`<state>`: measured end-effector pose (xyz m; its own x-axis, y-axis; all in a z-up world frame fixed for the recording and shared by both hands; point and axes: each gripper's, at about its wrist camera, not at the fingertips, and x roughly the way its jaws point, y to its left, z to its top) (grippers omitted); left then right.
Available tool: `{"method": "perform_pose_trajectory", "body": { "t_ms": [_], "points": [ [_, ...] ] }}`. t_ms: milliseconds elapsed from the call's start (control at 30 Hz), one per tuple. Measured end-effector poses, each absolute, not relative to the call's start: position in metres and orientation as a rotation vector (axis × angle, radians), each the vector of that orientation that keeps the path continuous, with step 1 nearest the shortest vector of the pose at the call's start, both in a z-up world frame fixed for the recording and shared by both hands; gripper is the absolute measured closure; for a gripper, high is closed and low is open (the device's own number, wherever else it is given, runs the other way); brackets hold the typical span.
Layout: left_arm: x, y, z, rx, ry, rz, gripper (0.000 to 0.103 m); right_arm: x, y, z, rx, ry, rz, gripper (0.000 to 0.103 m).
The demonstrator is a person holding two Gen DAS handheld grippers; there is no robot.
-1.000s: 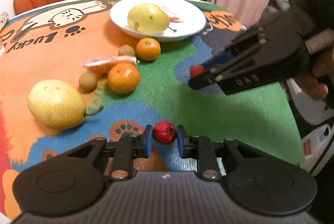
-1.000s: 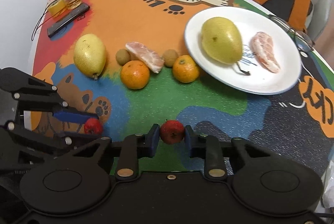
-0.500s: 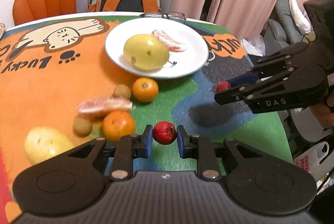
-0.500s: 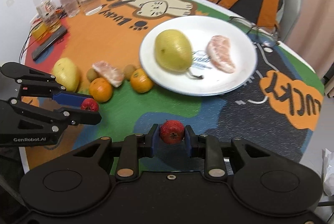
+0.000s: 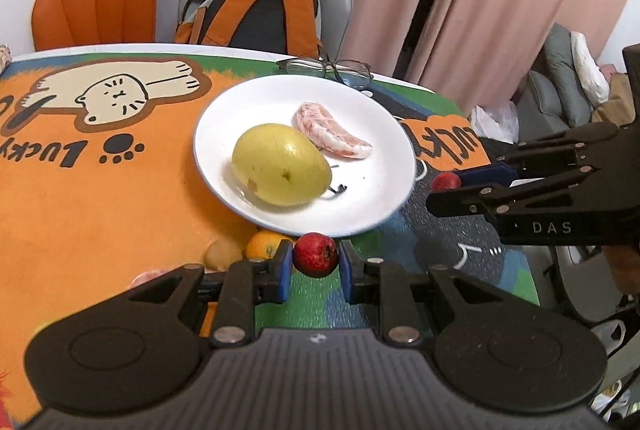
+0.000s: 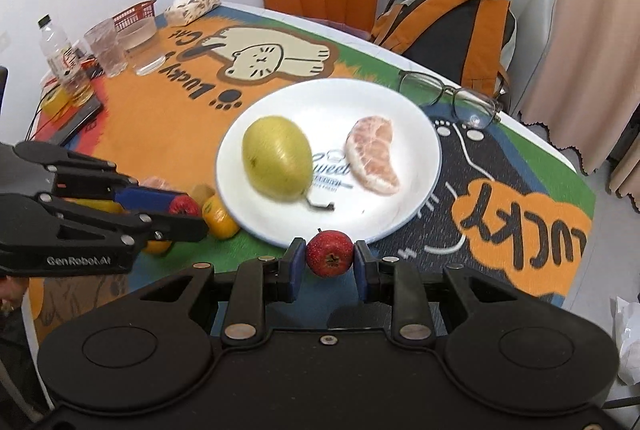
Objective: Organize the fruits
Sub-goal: 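Carry both red fruits to the white plate and open both grippers beside the pear, then move the left gripper back to the large yellow pomelo on the table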
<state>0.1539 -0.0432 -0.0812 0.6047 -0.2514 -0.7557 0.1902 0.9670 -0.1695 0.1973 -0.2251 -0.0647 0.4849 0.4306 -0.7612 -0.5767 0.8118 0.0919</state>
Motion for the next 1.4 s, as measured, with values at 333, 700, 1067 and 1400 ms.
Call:
{"method": "perform_pose_trajectory", "body": {
  "t_ms": [333, 700, 1067, 1400],
  "points": [
    [0.179, -0.049, -0.084, -0.068, 0.874, -0.238, 0.08, 0.22, -0.22, -0.066, -0.183, 0.859, 0.626, 0.076],
    [0.191, -0.053, -0.089, -0.068, 0.89, -0.24, 0.079, 0.233, -0.217, -0.073, -0.191, 0.886, 0.63, 0.076],
    [0.185, -0.052, -0.088, -0.079, 0.898, -0.251, 0.049, 0.238, -0.215, -0.077, -0.173, 0.904, 0.609, 0.039],
    [0.164, -0.042, -0.08, -0.063, 0.874, -0.245, 0.027, 0.227, -0.22, -0.071, -0.121, 0.882, 0.615, 0.019]
  ]
}}
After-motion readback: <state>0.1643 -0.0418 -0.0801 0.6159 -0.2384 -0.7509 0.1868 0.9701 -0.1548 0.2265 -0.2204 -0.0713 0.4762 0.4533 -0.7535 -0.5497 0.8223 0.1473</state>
